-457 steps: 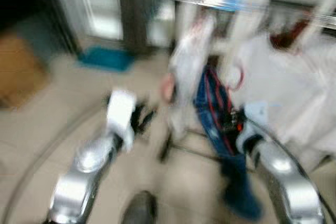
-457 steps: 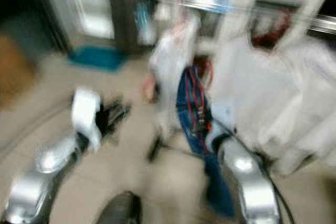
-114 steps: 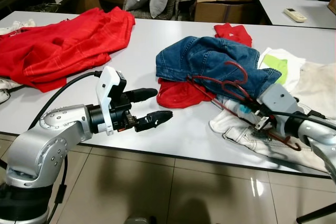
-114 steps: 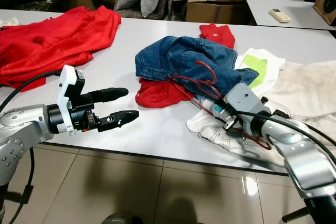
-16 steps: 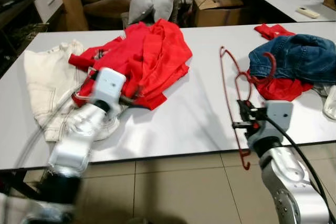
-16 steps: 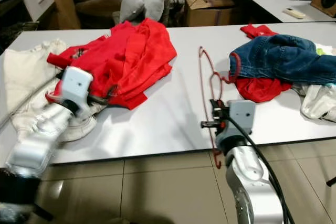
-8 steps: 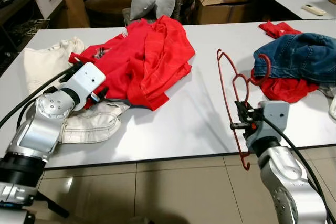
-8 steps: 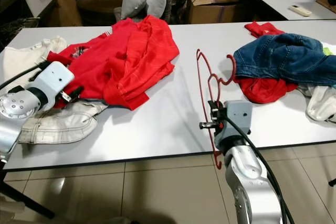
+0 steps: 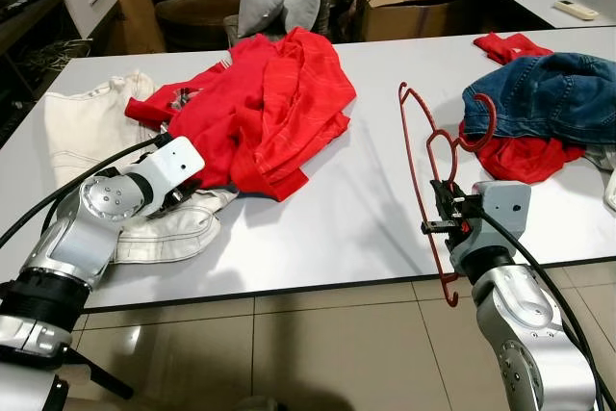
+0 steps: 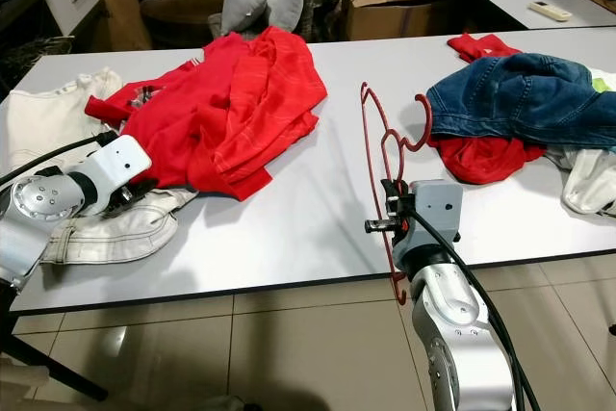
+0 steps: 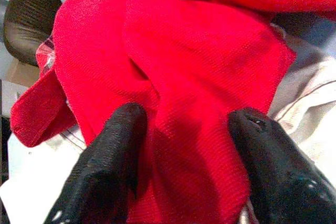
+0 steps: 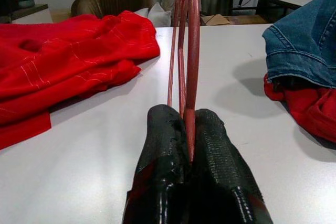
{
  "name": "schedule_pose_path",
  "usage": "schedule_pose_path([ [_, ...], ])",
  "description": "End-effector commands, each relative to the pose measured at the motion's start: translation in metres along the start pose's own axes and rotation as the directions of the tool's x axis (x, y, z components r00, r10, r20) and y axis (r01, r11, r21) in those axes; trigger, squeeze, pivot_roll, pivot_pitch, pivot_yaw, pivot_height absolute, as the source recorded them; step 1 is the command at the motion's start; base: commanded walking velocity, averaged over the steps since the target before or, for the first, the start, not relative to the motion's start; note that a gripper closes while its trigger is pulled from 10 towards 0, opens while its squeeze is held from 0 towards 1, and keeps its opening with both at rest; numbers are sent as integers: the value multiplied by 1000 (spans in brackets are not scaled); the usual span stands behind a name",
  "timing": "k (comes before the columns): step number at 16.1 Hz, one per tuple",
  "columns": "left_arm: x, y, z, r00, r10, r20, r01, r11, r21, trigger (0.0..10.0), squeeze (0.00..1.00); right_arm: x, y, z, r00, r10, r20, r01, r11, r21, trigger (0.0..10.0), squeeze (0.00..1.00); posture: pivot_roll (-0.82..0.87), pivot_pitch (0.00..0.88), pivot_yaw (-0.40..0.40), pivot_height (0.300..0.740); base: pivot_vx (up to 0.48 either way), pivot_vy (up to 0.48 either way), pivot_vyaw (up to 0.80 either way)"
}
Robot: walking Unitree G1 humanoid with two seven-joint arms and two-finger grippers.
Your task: Hang hanger
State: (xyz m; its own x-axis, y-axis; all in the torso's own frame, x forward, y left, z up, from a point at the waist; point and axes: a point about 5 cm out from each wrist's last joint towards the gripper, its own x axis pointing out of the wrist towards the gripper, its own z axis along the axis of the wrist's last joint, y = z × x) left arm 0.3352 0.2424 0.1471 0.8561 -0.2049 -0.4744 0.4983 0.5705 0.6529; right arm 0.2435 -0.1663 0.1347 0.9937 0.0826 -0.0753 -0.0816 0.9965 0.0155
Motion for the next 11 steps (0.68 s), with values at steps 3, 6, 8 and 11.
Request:
schedule_pose_path([
  [3, 2, 4, 0, 1000, -4, -7, 4, 1000, 8, 0, 0, 1, 1, -2, 1000, -7, 8, 7, 1000, -1, 10000, 0, 75, 0, 75, 740, 0, 0, 0],
  [6, 3, 3, -1, 1000, -11, 4, 11, 1000, -10, 0, 0, 1, 2, -3, 1000, -3, 8, 3, 1000, -5, 10000, 0, 78, 0, 72, 740, 0, 0, 0],
  [8, 3, 1, -1, 1000, -23, 11, 24, 999, -24, 0, 0, 1, 2, -3, 1000, -2, 7, 2, 1000, -7, 10000, 0, 78, 0, 70, 740, 0, 0, 0],
  [11, 4, -1, 1, 999, -37, 27, 38, 999, -33, 0, 0, 1, 1, -3, 1000, -1, 8, 1, 1000, -11, 10000, 0, 78, 0, 68, 740, 0, 0, 0],
])
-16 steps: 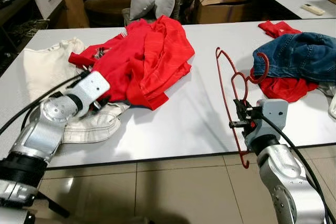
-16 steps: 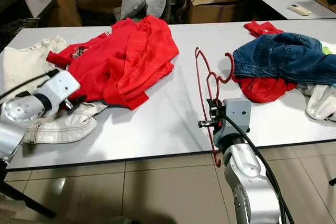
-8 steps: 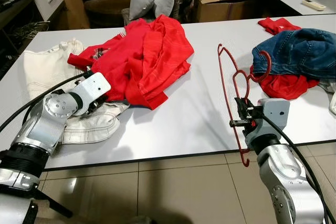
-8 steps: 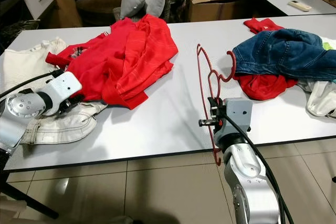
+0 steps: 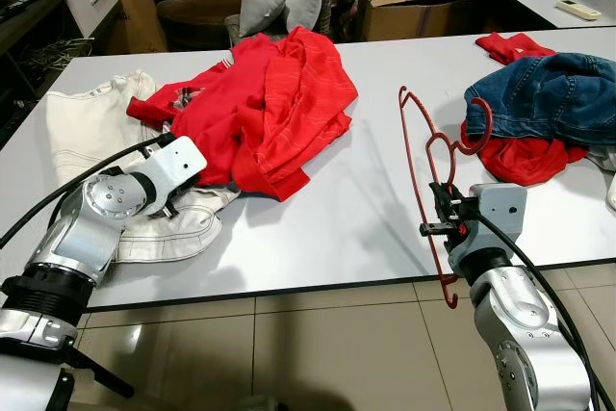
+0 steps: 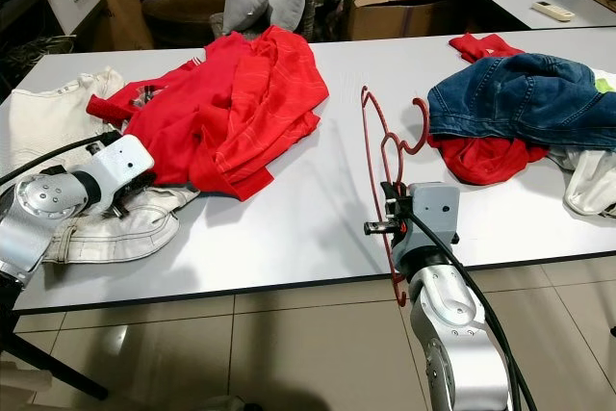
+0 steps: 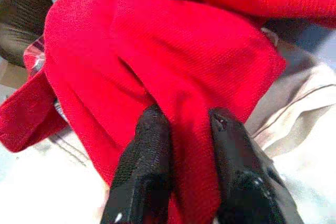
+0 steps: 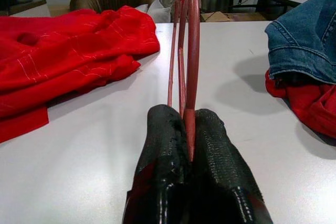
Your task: Hang hanger
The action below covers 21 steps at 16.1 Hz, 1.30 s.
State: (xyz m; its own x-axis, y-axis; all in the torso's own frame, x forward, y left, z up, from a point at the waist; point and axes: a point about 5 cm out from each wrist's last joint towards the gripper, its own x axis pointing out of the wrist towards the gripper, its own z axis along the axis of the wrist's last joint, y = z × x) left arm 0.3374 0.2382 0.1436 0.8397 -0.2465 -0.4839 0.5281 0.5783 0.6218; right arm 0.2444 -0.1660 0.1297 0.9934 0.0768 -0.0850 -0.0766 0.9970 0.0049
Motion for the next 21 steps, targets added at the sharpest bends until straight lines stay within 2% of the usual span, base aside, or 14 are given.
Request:
schedule_pose_path([
  [1, 0, 1, 0, 1000, -13, 14, 13, 1000, -21, 0, 0, 0, 1, 2, 1000, 6, 19, -6, 1000, -1, 10000, 0, 78, 0, 67, 740, 0, 0, 0],
  [4, 0, -5, 11, 995, -65, 80, 73, 991, -111, 0, 0, 0, 3, 1, 1000, 11, 19, -11, 1000, -2, 10000, 0, 81, 0, 65, 740, 0, 0, 0],
  [10, 2, -7, 11, 992, -93, 86, 105, 984, -146, 0, 0, -1, 2, 0, 1000, 8, 14, -8, 1000, -3, 10000, 0, 78, 0, 67, 740, 0, 0, 0],
  [12, 5, -8, 27, 982, -96, 160, 133, 962, -237, 0, 0, 0, 2, 1, 1000, 7, 16, -7, 1000, -3, 10000, 0, 83, 0, 61, 740, 0, 0, 0],
  [13, 6, -10, 44, 965, -113, 237, 181, 941, -287, 0, 0, 1, 1, 1, 1000, 8, 17, -8, 1000, -2, 10000, 0, 85, 0, 59, 740, 0, 0, 0],
  [14, 6, -10, 68, 927, -144, 347, 261, 912, -317, 0, 0, 2, 2, 2, 1000, 9, 20, -9, 1000, -2, 10000, 0, 86, 0, 59, 740, 0, 0, 0],
  [15, 4, -7, 84, 895, -152, 419, 307, 892, -332, 0, 0, 3, 2, 3, 1000, 9, 23, -9, 1000, -1, 10000, 0, 83, 0, 65, 740, 0, 0, 0],
  [16, 2, -2, 90, 883, -136, 449, 314, 882, -351, 0, 0, 3, 3, 3, 1000, 8, 25, -8, 1000, 0, 10000, 0, 83, 0, 65, 740, 0, 0, 0],
  [17, -7, 21, 115, 822, -52, 567, 345, 838, -422, 0, 0, 3, 1, 4, 1000, -4, 31, 4, 1000, 8, 10000, 0, 84, 0, 70, 740, 0, 0, 0],
  [18, -11, 26, 123, 795, -33, 606, 364, 825, -433, 0, 0, 2, 1, 4, 999, -8, 31, 8, 1000, 10, 10000, 0, 84, 0, 70, 740, 0, 0, 0],
  [19, -22, 39, 146, 708, 19, 706, 428, 783, -451, 0, 0, 2, 0, 3, 999, -13, 31, 13, 1000, 16, 10000, 0, 88, 0, 69, 740, 0, 0, 0],
  [20, -39, 62, 178, 564, 140, 814, 547, 674, -496, 0, 0, 3, 1, 4, 999, -12, 34, 11, 1000, 18, 10000, 0, 89, 0, 68, 740, 0, 0, 0],
  [21, -44, 72, 188, 524, 195, 829, 591, 617, -519, 0, 0, 4, 1, 5, 999, -12, 39, 11, 1000, 21, 10000, 0, 91, 0, 68, 740, 0, 0, 0],
])
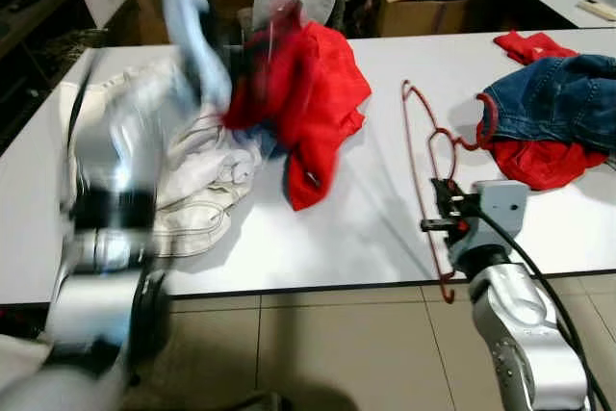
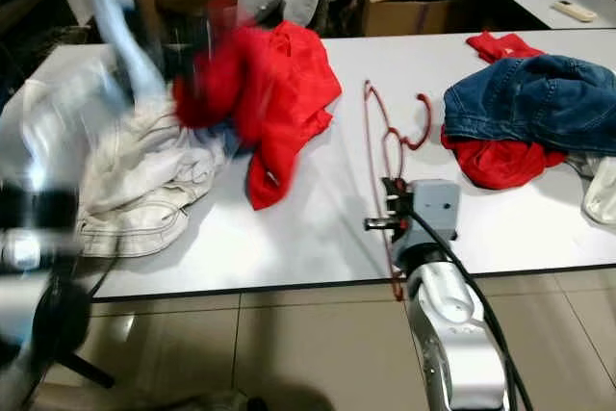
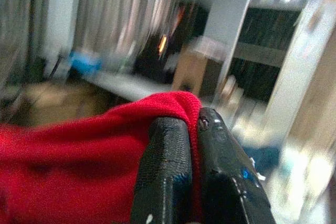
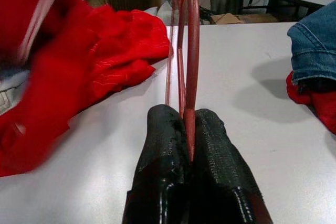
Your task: Hang hanger
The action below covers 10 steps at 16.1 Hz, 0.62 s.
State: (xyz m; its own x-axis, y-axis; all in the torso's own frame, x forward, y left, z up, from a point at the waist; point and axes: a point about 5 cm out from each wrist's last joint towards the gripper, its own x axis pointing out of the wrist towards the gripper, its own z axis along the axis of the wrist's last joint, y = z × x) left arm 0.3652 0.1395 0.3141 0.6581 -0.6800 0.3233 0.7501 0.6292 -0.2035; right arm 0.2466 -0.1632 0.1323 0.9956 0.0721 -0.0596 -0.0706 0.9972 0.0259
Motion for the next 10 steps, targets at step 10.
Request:
schedule_pose_path([
  [10, -2, 24, -57, 914, 339, -222, -384, 899, -209, 0, 0, -11, -6, 23, 986, 90, 138, -106, 988, 114, 10000, 0, 84, 0, 79, 740, 0, 0, 0],
])
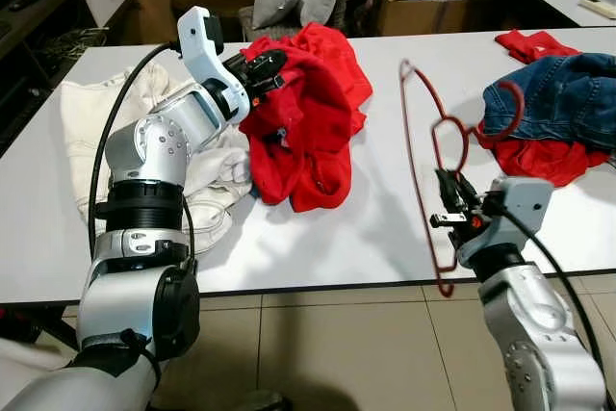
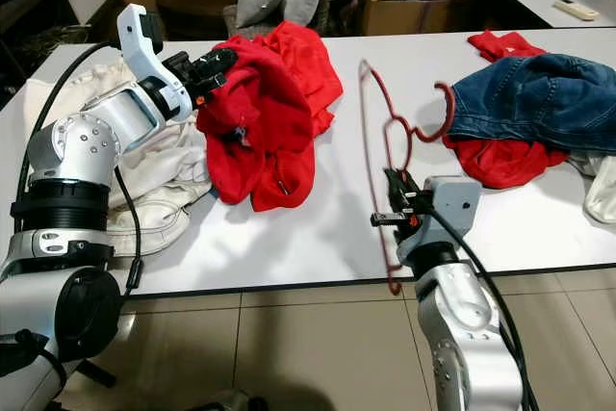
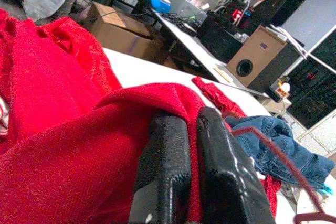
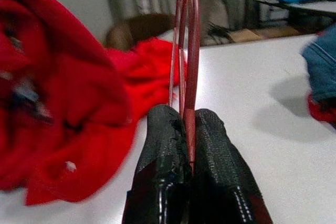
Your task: Hang hanger
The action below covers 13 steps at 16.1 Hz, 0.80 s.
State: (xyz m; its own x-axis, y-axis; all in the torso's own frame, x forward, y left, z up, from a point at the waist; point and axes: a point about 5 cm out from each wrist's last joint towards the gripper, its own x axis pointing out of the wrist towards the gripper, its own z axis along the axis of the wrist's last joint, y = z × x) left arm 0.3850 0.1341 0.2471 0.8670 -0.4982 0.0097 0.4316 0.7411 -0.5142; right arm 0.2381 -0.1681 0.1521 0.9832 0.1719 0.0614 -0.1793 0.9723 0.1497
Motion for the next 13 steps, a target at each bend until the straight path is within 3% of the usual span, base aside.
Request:
schedule_pose_path([
  [1, 2, -4, 5, 1000, 9, 2, -9, 999, 43, 0, 0, -4, 0, 10, 998, 37, 46, -38, 999, 13, 10000, 0, 85, 0, 79, 740, 0, 0, 0],
  [2, 6, -3, 1, 999, 40, -7, -39, 997, 70, 0, 0, -5, -3, 15, 996, 49, 75, -52, 998, 29, 10000, 0, 85, 0, 79, 740, 0, 0, 0],
  [3, 11, -1, -7, 997, 68, -40, -65, 995, 82, 8745, 0, -4, -7, 19, 995, 13, 103, -19, 998, 59, 10000, 0, 87, 0, 78, 740, 0, 0, 0],
  [4, 14, -2, -14, 996, 61, -64, -57, 996, 71, 10000, 0, -4, -9, 21, 993, -4, 114, -5, 997, 75, 10000, 0, 86, 0, 77, 740, 0, 0, 0],
  [5, 19, -7, -31, 990, 14, -143, 0, 996, 94, 10000, 878, -3, -13, 23, 991, -43, 124, 31, 995, 94, 10000, 0, 79, 0, 80, 740, 0, 0, 0],
  [6, 21, -11, -39, 984, -11, -179, 30, 994, 103, 10000, 1000, -2, -15, 23, 991, -58, 121, 46, 994, 98, 10000, 0, 74, 0, 82, 740, 0, 0, 0],
  [8, 30, -39, -73, 950, -103, -296, 145, 982, 122, 10000, 1000, -5, -18, 21, 991, -85, 107, 74, 992, 99, 10000, 0, 65, 0, 88, 740, 0, 0, 0],
  [11, 33, -56, -94, 914, -195, -357, 259, 955, 142, 10000, 1000, -7, -20, 20, 991, -90, 99, 81, 992, 96, 10000, 0, 56, 0, 92, 740, 0, 0, 0],
  [12, 30, -65, -97, 886, -278, -372, 347, 929, 131, 10000, 1000, -8, -20, 20, 991, -94, 95, 84, 992, 97, 10000, 0, 56, 0, 91, 740, 0, 0, 0],
  [13, 19, -71, -101, 816, -356, -455, 482, 854, 197, 10000, 1000, -8, -21, 19, 992, -95, 87, 86, 992, 96, 10000, 0, 59, 0, 85, 740, 0, 0, 0],
])
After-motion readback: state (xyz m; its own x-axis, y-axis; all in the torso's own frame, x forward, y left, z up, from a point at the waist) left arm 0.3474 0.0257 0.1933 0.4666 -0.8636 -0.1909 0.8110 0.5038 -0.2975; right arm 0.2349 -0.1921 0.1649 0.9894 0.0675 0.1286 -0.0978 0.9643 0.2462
